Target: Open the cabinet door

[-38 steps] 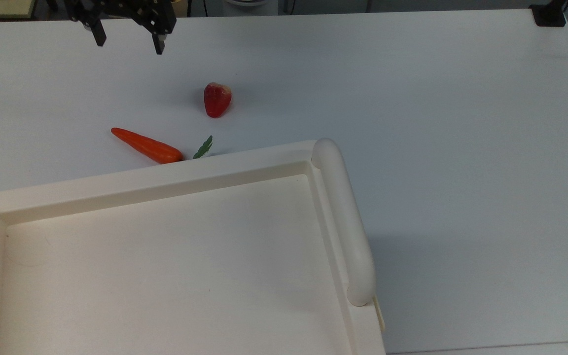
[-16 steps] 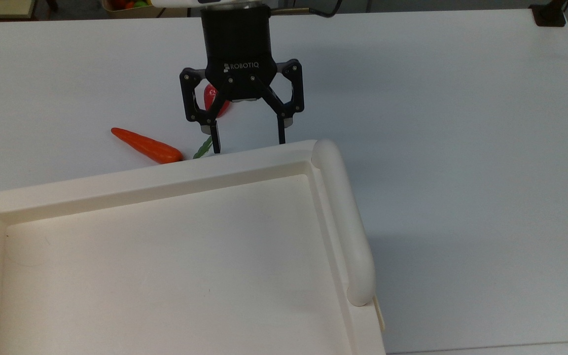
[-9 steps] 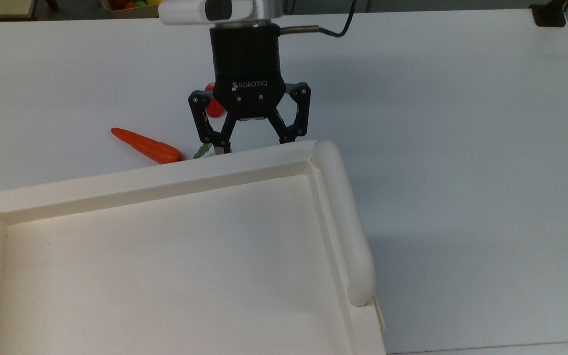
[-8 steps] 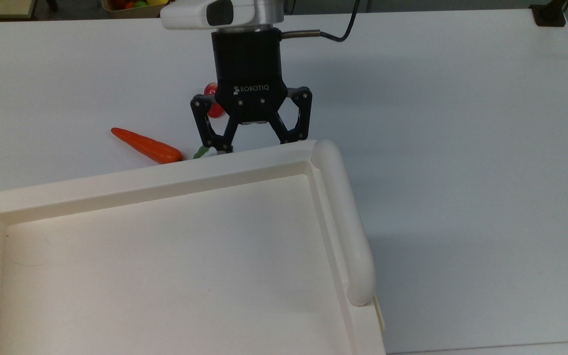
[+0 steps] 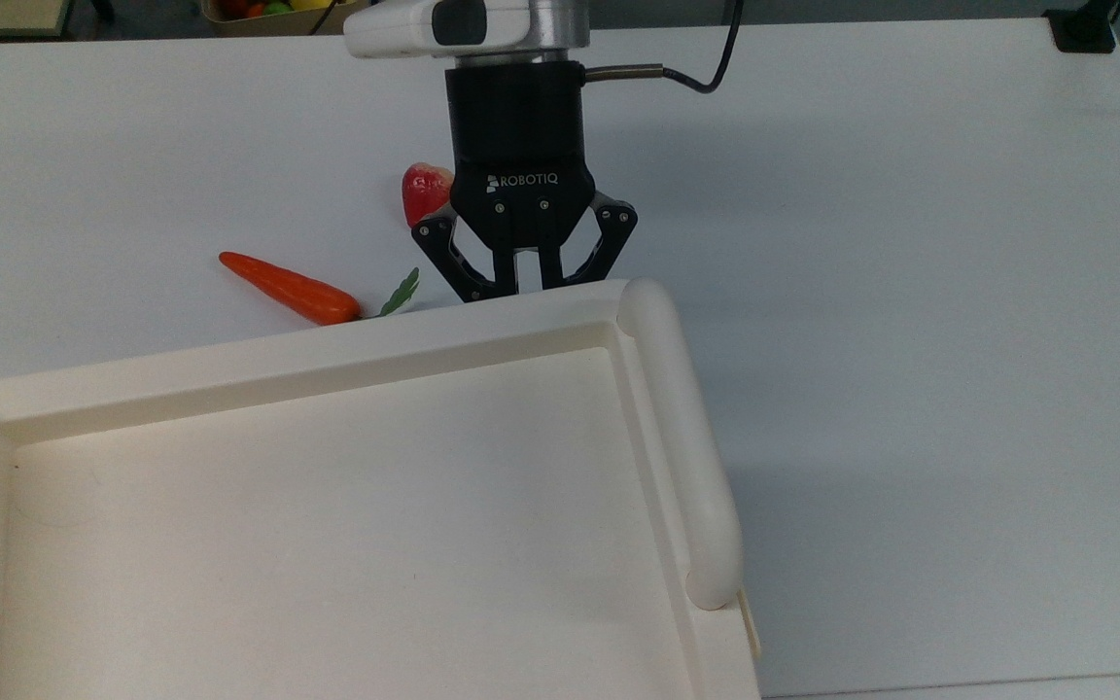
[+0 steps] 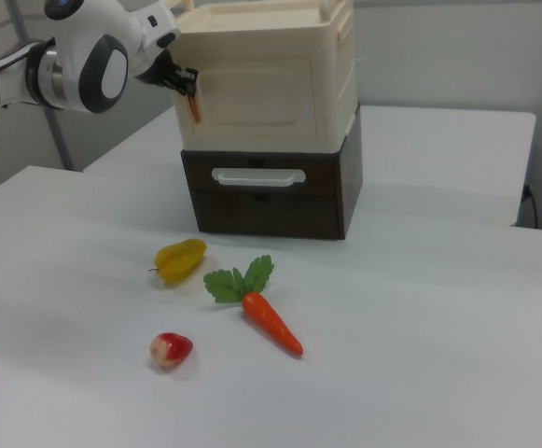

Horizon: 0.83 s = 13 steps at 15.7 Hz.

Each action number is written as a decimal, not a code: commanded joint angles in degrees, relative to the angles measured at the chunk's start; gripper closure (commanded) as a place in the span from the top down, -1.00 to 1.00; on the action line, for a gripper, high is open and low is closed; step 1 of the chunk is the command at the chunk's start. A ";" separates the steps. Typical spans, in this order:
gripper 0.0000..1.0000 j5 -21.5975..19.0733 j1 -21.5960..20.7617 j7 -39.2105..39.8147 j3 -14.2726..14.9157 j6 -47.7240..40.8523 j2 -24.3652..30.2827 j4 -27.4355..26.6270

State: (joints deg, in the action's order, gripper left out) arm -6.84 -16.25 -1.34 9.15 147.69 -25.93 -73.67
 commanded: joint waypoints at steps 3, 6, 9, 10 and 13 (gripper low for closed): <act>-0.82 1.83 -0.71 -1.74 0.87 1.72 -1.41 1.16; -0.87 2.01 -0.71 -1.56 0.87 -0.90 0.51 0.46; -0.88 0.96 -0.45 -0.07 0.78 -7.84 4.12 -1.65; -0.90 0.86 -0.36 0.19 0.78 -9.69 4.39 -1.65; -0.90 0.86 -0.09 0.20 0.96 -13.91 4.83 -2.18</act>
State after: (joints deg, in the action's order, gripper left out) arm -5.44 -16.11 -1.28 9.29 139.12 -23.41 -73.65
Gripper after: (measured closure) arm 0.855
